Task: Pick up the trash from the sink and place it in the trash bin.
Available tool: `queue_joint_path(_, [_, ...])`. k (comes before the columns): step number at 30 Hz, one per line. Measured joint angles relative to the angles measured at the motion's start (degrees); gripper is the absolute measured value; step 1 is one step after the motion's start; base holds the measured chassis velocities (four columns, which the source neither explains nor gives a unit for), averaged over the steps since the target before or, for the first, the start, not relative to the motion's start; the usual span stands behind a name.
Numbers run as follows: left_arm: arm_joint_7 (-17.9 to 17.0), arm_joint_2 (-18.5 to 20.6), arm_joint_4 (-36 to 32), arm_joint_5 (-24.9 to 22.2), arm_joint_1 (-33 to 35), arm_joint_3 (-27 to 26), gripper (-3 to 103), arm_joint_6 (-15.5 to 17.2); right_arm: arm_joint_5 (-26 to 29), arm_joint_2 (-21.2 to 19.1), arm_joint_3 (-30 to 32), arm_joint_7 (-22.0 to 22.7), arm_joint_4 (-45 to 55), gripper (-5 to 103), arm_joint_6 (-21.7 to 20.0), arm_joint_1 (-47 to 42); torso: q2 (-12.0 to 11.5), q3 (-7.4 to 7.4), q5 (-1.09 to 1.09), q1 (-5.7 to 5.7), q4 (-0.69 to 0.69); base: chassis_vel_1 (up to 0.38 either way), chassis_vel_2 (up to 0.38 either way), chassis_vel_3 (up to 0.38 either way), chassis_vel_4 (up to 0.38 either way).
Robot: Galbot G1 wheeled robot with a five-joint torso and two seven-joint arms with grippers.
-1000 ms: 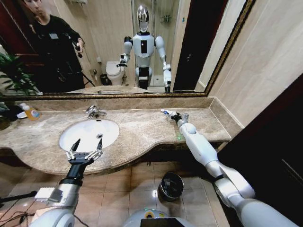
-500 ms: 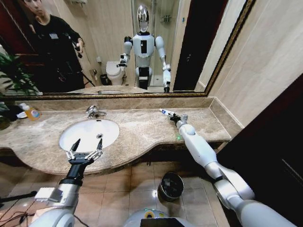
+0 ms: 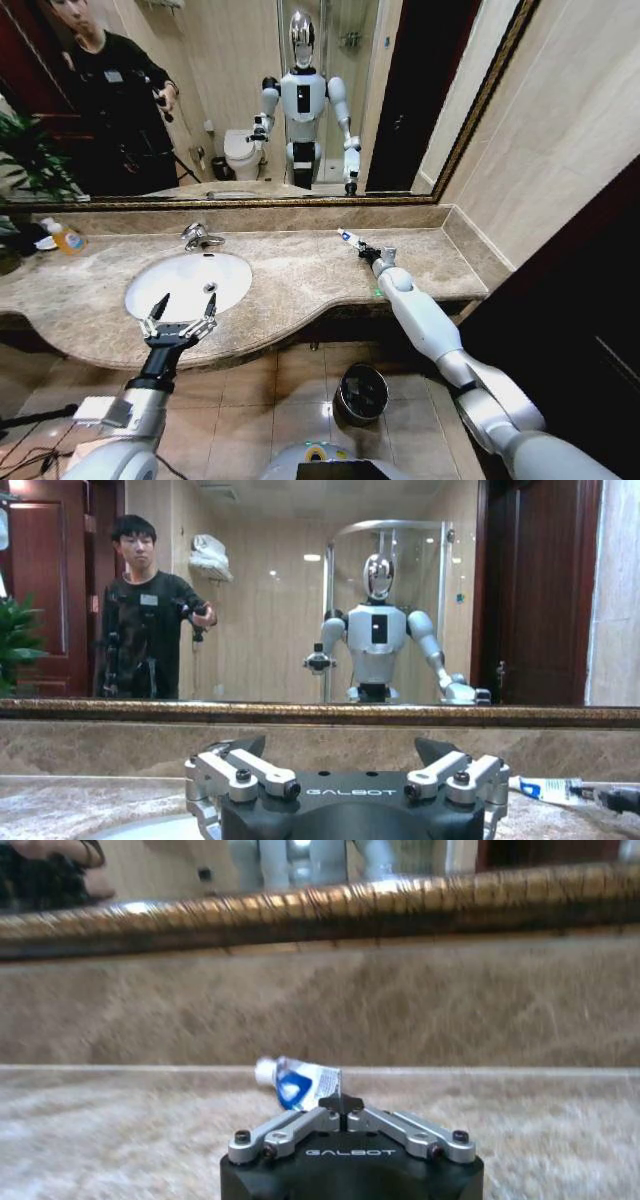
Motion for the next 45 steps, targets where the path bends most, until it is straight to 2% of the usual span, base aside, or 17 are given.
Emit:
queue_joint_path(9, [0.00, 0.00, 0.00, 0.00, 0.00, 0.00, 100, 0.00, 2.44, -3.43, 0.63, 2.26, 12.78, 0, -1.22, -5.13, 0.00, 0.00, 0.01, 0.00, 0.00, 0.000, 0.000, 0.000, 0.000])
queue_joint_path(13, [0.00, 0.00, 0.00, 0.00, 0.00, 0.00, 100, 0.00, 2.91, -5.22, 2.84, 2.86, 20.35, 0, -1.53, -9.58, 0.00, 0.00, 0.00, 0.00, 0.01, 0.000, 0.000, 0.000, 0.000])
queue_joint_path(23, [0.00, 0.00, 0.01, 0.00, 0.00, 0.00, 100, 0.00, 3.38, -10.83, 10.12, 3.04, 41.42, 0, -0.45, -30.63, 0.00, -0.01, 0.00, -0.01, 0.00, 0.000, 0.000, 0.000, 0.000])
queue_joint_path(27, [0.00, 0.01, 0.00, 0.00, 0.00, 0.00, 100, 0.00, 3.04, -11.53, 12.17, 3.60, 45.69, 0, 0.78, -35.59, 0.00, 0.00, -0.01, -0.01, 0.00, 0.000, 0.000, 0.000, 0.000])
queue_joint_path(29, [-0.01, 0.00, 0.00, 0.00, 0.00, -0.01, 100, 0.00, 2.35, -10.99, 15.53, 3.21, 48.88, 0, 1.80, -41.58, 0.00, 0.00, 0.00, 0.00, 0.00, 0.000, 0.000, 0.000, 0.000])
queue_joint_path(30, [-0.01, 0.00, 0.00, 0.00, 0.00, -0.01, 100, 0.00, 2.35, -10.99, 15.53, 3.21, 48.88, 0, 1.80, -41.58, 0.00, 0.00, 0.00, 0.00, 0.00, 0.000, 0.000, 0.000, 0.000])
queue_joint_path(32, [0.00, 0.00, 0.01, 0.00, 0.00, 0.00, 100, 0.00, -0.43, -8.86, 19.65, 0.49, 50.98, 0, 4.15, -48.48, 0.00, -0.01, 0.00, -0.01, -0.01, 0.000, 0.000, 0.000, 0.000])
queue_joint_path(33, [0.00, 0.00, 0.01, 0.00, 0.00, 0.00, 100, 0.00, -0.43, -8.86, 19.65, 0.49, 50.98, 0, 4.15, -48.48, 0.00, -0.01, 0.00, -0.01, -0.01, 0.000, 0.000, 0.000, 0.000])
queue_joint_path(36, [0.00, 0.00, 0.00, 0.00, 0.00, 0.00, 100, 0.00, -4.39, -5.41, 24.15, -2.87, 52.46, 0, 8.08, -55.11, 0.00, -0.01, 0.00, -0.01, 0.00, 0.000, 0.000, 0.000, 0.000])
queue_joint_path(37, [0.00, 0.00, 0.00, 0.00, 0.00, 0.00, 100, 0.00, -4.39, -5.41, 24.15, -2.87, 52.46, 0, 8.08, -55.11, 0.00, -0.01, 0.00, -0.01, 0.00, 0.000, 0.000, 0.000, 0.000])
queue_joint_path(40, [0.00, 0.00, 0.01, 0.00, 0.00, 0.00, 100, 0.00, -7.14, -2.09, 27.74, -4.76, 53.67, 0, 12.80, -62.21, 0.00, -0.01, 0.00, -0.01, 0.00, 0.000, 0.000, 0.000, 0.000])
queue_joint_path(45, [0.00, 0.00, 0.00, 0.00, 0.00, 0.00, 100, 0.00, -5.97, -1.01, 30.34, -5.83, 54.56, 0, 15.56, -69.68, 0.00, -0.01, -0.01, -0.01, -0.01, 0.000, 0.000, 0.000, 0.000])
